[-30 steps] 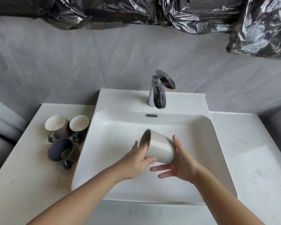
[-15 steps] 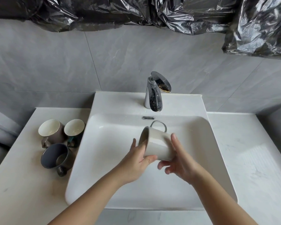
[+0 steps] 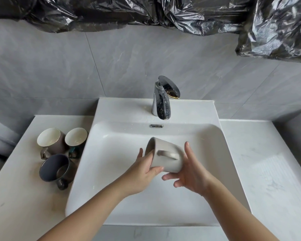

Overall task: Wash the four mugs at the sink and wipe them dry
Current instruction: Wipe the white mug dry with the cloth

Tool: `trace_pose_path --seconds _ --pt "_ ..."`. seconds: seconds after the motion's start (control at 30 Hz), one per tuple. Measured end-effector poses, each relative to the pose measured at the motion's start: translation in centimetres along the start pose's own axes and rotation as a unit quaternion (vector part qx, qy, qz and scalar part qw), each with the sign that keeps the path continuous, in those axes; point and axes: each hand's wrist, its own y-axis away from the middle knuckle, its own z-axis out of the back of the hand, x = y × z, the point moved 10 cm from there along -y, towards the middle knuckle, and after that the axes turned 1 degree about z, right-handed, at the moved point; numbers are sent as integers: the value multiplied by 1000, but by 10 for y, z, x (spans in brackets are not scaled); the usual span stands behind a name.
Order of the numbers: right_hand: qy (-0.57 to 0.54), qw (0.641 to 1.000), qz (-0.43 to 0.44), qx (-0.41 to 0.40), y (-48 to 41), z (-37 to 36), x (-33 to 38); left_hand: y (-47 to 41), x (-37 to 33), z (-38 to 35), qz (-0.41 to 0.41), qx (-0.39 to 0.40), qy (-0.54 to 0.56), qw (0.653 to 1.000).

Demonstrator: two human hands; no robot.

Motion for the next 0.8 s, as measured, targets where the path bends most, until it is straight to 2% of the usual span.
trace_pose_path --seconds 0.03,0.1,0.17,0.27,0.33,0.37,0.43,0.5,0.57,0.63,0.67,0.73,0.8 --pt "-8 999 -30 -23 -1 3 -3 -1 -1 -3 -1 17 -29 999" --pt "-4 997 -29 -78 -6 13 -6 -2 0 -9 26 51 52 997" --pt "39 991 43 -118 -6 21 3 -2 -2 -14 53 78 215 972" --pt "156 958 212 -116 4 17 27 -2 1 -12 87 49 387 917" --pt "209 937 261 -100 11 9 33 -2 5 -14 91 28 391 915" --pt "220 938 253 -94 10 8 31 -1 7 -14 89 20 368 925" --pt "214 955 188 -83 7 11 24 2 11 -11 86 2 305 948" --pt "158 981 96 -60 2 16 11 1 15 -7 59 -6 168 984" --pt "131 989 22 -60 0 16 2 -2 17 -10 34 5 47 998" --pt "140 984 18 -105 -5 22 1 -3 18 -17 52 27 131 990" --pt "156 978 50 -129 -5 24 5 -3 19 -18 67 24 191 979" --pt "218 949 170 -150 -1 20 25 -4 23 -14 94 -10 287 953" --pt "271 917 261 -129 8 13 37 -3 23 -14 102 -19 337 936"
